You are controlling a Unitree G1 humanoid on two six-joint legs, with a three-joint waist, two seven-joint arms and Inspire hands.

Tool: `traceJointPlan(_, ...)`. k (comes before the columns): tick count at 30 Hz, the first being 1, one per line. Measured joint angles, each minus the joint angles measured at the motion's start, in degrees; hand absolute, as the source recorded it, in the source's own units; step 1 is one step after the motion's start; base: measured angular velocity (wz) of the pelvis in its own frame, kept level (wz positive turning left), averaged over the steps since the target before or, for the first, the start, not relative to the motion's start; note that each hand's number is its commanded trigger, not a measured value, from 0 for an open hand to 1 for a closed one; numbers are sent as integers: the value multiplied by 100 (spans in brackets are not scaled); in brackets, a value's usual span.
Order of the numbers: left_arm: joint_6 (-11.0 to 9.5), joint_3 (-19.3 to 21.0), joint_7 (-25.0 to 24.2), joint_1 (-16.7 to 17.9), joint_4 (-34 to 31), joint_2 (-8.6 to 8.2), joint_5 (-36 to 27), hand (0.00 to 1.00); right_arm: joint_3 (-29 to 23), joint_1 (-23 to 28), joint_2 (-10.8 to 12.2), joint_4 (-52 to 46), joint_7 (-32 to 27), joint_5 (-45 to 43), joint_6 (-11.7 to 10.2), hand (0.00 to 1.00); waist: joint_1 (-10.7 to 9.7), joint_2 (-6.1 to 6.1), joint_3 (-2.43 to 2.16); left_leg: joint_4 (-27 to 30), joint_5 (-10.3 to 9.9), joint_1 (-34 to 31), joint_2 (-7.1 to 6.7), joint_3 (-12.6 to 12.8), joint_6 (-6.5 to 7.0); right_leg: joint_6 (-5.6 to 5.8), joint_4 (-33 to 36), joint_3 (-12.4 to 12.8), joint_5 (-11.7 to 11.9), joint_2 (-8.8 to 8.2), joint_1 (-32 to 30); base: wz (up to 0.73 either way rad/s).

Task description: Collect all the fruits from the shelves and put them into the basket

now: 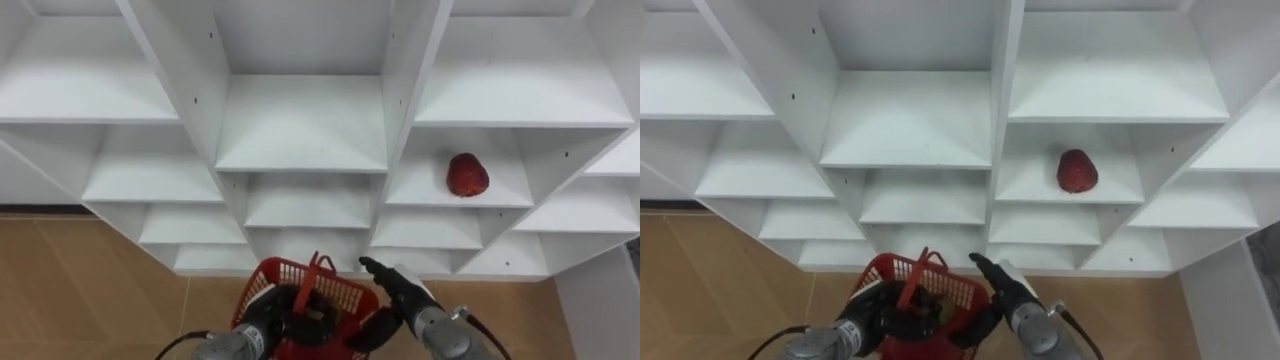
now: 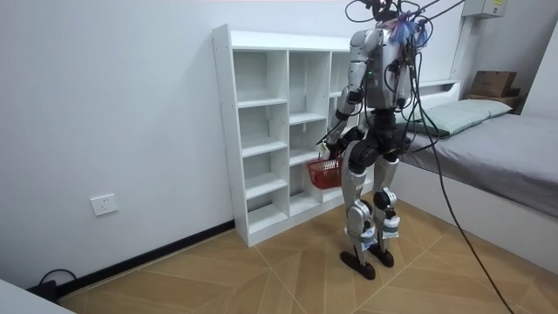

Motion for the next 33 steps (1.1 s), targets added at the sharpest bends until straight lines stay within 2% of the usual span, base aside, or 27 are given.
traceJointPlan(3,0,5,189,109,-1,-3,0,100,-53,175,-67,-197,-157,-27,-1,0,0,-51,-17,-52,-1,155,-4,5,0,3,-5,26,-2,3,124,-3)
traceJointPlan(6,1,62,368,146,-1,-23,-169,100,-173,392,-84,-530,-290,-63,17,0,18,-96,-10,-55,-3,225,-4,4,0,3,-4,28,-2,5,195,0)
traceJointPlan(12,0,550,794,247,-166,-133,-453,100,-279,894,-90,-1726,-549,-47,13,0,21,-195,-16,-69,-2,301,-5,9,0,1,0,90,-4,20,246,-2)
traceJointPlan(16,1,666,971,383,-292,-176,-723,100,-360,1124,-95,-2016,-675,23,15,0,15,-218,-15,-176,-3,521,-16,21,1,24,-14,166,-18,20,415,0)
traceJointPlan(18,2,682,1084,381,-306,-185,-920,100,-483,1232,-102,-2193,-845,32,18,0,11,-226,-12,-211,-3,594,-21,15,2,31,-13,230,-22,21,470,0)
traceJointPlan(22,2,699,1225,421,-309,-186,-920,100,-698,1291,-105,-2317,-1118,132,18,0,8,-259,-4,-259,-4,715,-20,16,2,31,-12,254,-22,26,560,0)
traceJointPlan(25,1,910,1314,572,-323,-209,-887,100,-986,1397,-108,-2561,-1323,178,14,0,-11,-281,-3,-296,-5,822,-19,14,3,40,-7,238,-27,25,645,0)
traceJointPlan(29,9,1066,1318,841,-624,-114,-879,100,-1185,1493,-138,-2684,-1516,191,16,0,-41,-381,13,-309,-6,867,-23,12,2,53,-17,235,-35,24,689,0)
traceJointPlan(33,11,1089,1304,943,-786,31,-713,100,-1218,1468,-308,-2784,-1612,398,18,0,-30,-429,16,-277,-16,842,-30,10,17,52,-19,209,-34,14,693,0)
